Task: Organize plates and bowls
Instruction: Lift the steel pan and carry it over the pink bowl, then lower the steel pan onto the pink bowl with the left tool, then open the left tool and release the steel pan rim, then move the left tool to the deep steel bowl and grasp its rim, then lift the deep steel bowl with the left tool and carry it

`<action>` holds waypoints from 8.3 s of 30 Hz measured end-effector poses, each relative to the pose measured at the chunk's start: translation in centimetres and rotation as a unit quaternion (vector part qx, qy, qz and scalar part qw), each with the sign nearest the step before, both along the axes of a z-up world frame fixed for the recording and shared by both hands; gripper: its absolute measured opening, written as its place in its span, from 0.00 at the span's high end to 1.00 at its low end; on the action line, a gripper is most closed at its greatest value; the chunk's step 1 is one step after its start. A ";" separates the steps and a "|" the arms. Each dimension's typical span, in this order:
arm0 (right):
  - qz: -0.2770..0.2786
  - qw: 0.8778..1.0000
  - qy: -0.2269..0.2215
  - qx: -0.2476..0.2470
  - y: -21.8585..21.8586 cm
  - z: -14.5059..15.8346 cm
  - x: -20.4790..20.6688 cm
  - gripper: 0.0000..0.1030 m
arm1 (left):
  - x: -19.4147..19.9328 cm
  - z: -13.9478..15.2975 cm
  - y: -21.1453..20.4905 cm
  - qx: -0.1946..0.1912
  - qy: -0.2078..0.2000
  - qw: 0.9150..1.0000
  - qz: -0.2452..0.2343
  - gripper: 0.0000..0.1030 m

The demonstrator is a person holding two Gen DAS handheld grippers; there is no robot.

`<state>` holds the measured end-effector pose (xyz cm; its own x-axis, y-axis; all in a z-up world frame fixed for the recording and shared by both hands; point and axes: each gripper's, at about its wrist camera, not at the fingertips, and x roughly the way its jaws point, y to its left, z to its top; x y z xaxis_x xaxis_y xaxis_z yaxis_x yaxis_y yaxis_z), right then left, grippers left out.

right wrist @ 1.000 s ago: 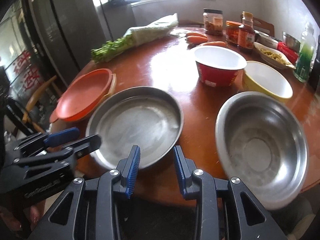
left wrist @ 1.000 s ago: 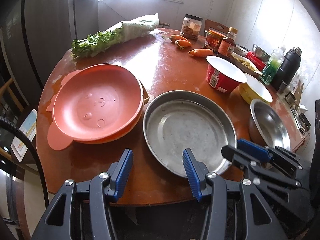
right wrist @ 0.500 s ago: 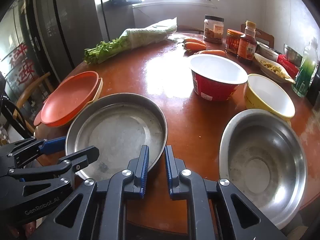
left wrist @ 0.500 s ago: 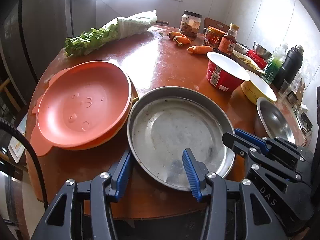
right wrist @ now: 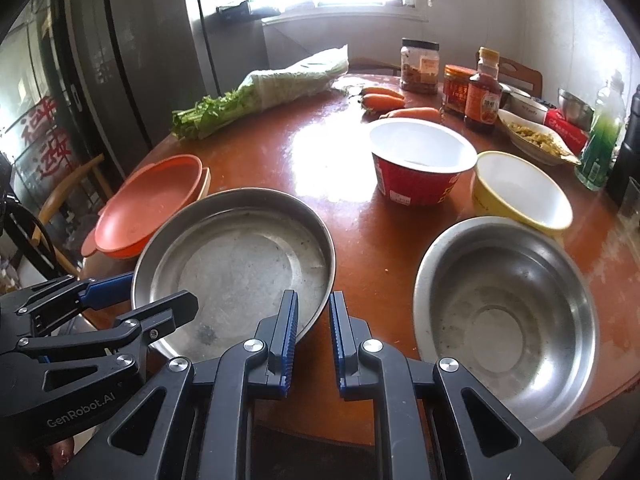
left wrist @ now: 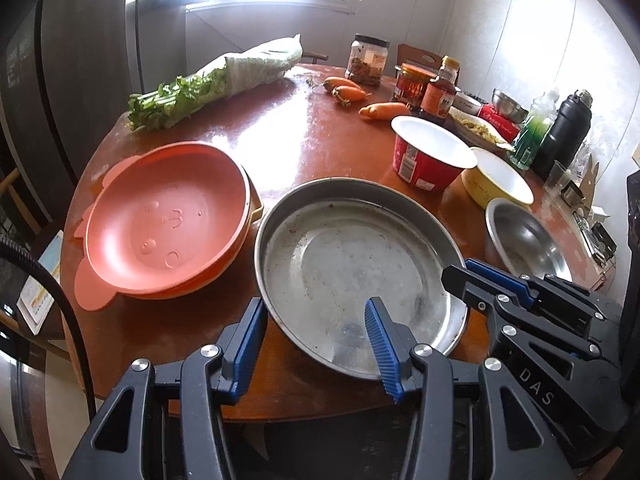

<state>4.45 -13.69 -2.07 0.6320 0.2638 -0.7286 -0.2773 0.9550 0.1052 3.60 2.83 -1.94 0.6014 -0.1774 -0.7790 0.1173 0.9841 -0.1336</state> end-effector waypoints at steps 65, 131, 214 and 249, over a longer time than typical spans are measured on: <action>0.110 0.994 -0.003 -0.022 15.4 0.5 8.3 0.83 | 5.4 0.5 13.2 0.032 -0.009 0.994 0.105 0.50; 0.016 0.994 -0.104 0.020 -1.0 8.9 1.2 0.45 | 2.3 8.7 1.3 0.048 -0.094 0.994 0.041 0.30; -0.041 0.999 -0.003 -0.017 -12.6 0.7 1.8 0.80 | 4.9 0.6 -11.9 0.015 -0.001 0.997 -0.071 0.64; 0.002 0.999 0.027 -0.030 -6.9 -1.2 4.6 0.80 | 6.4 -2.0 -6.7 0.018 0.021 0.999 -0.025 0.63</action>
<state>9.10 -20.58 -3.27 0.5910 0.2203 -0.7760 -0.2758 0.9592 0.0622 9.97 -3.90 -3.95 0.5588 -0.1778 -0.8100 0.1610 0.9814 -0.1044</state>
